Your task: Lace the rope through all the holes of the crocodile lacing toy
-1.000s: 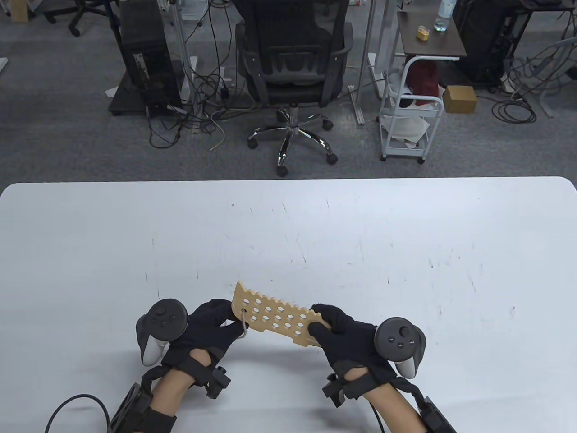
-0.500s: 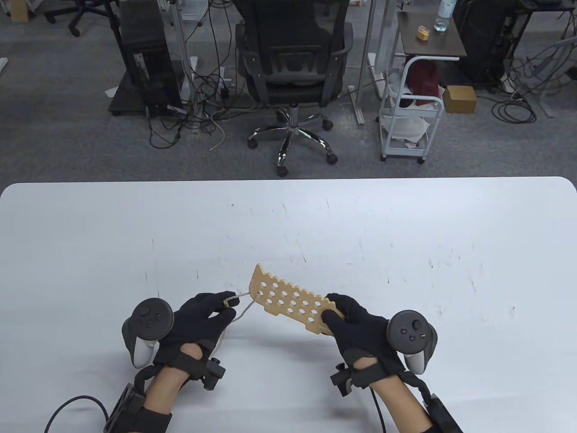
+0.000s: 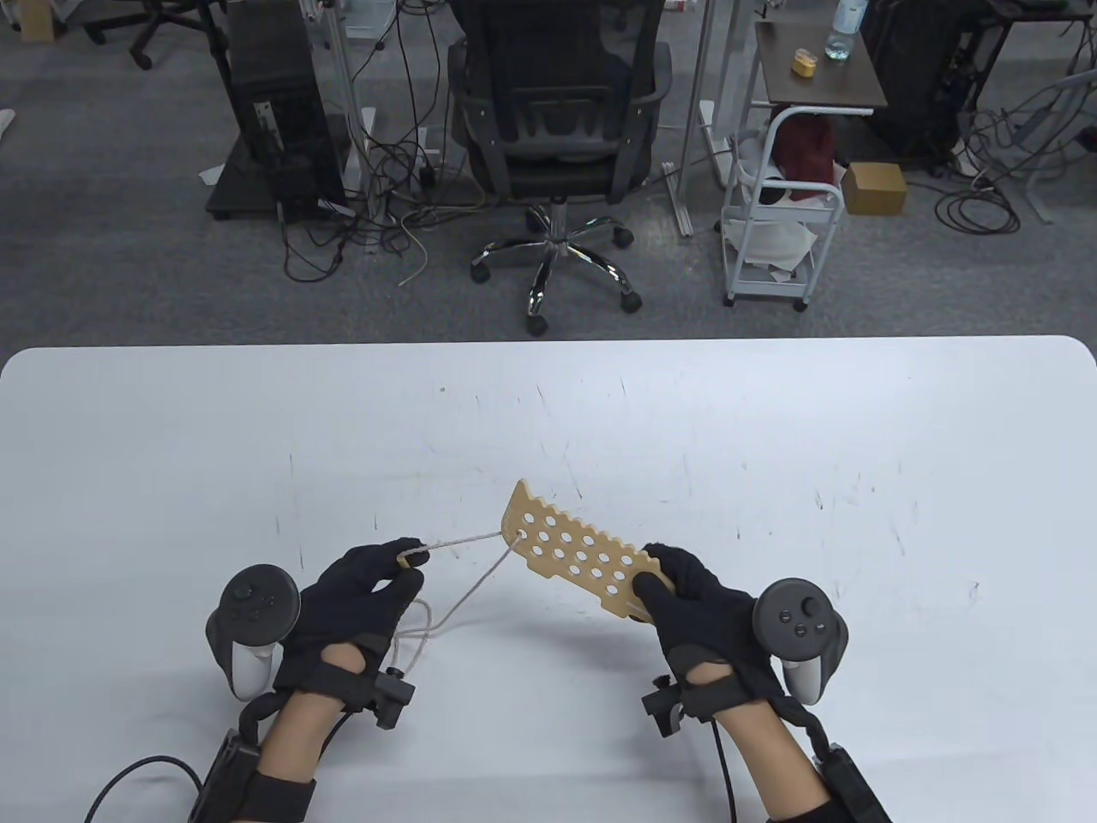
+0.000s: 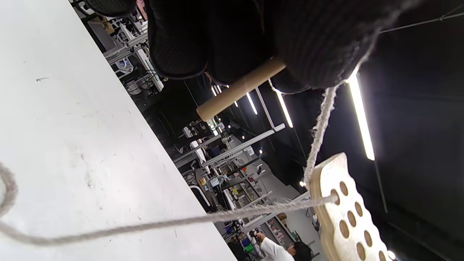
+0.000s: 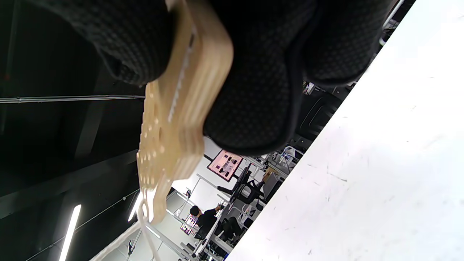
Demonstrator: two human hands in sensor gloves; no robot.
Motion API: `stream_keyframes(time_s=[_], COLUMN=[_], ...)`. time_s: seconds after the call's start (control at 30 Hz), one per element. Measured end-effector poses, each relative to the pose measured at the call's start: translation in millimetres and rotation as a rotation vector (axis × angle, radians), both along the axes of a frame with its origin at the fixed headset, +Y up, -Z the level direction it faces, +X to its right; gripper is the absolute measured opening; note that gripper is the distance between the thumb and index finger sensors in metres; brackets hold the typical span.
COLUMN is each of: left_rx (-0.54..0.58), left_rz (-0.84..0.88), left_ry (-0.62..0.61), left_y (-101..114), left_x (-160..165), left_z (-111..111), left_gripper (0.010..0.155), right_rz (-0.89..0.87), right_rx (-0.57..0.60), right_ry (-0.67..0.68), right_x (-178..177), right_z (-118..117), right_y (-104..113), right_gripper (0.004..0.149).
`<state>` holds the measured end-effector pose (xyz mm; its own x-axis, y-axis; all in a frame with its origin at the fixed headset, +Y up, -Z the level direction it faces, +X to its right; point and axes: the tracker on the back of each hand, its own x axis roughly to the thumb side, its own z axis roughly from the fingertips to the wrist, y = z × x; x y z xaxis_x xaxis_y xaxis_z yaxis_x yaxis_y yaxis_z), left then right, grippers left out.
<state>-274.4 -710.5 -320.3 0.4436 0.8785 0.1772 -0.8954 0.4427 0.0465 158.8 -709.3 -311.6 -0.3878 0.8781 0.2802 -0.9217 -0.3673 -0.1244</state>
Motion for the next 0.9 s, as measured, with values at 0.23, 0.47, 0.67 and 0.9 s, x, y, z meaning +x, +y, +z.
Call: stream_keyframes(time_s=[0.23,0.47,0.67,0.9], left_rx=[0.01,0.02,0.025,0.035], left_rz=[0.045,0.077,0.114,0.156], left_ry=[0.033,0.054,0.076,0.101], left_y=[3.7,6.2,7.9,10.3], left_x=[-12.5,-19.9,-27.4,-36.8], left_z=[0.1,0.8,1.3,2.0], left_gripper=[0.046,0.046,0.046,0.046], right_rz=[-0.008,-0.009,-0.024,-0.02], right_rx=[-0.018,-0.028,-0.038,-0.045], right_ry=[-0.035,-0.065,-0.095,-0.12], right_x=[9.5,16.7,24.7,30.7], right_z=[-4.4,-7.3,-9.6,-12.0], right_y=[-1.8,-2.7,-3.1,-3.6], right_gripper=[0.047,0.047,0.048,0.047])
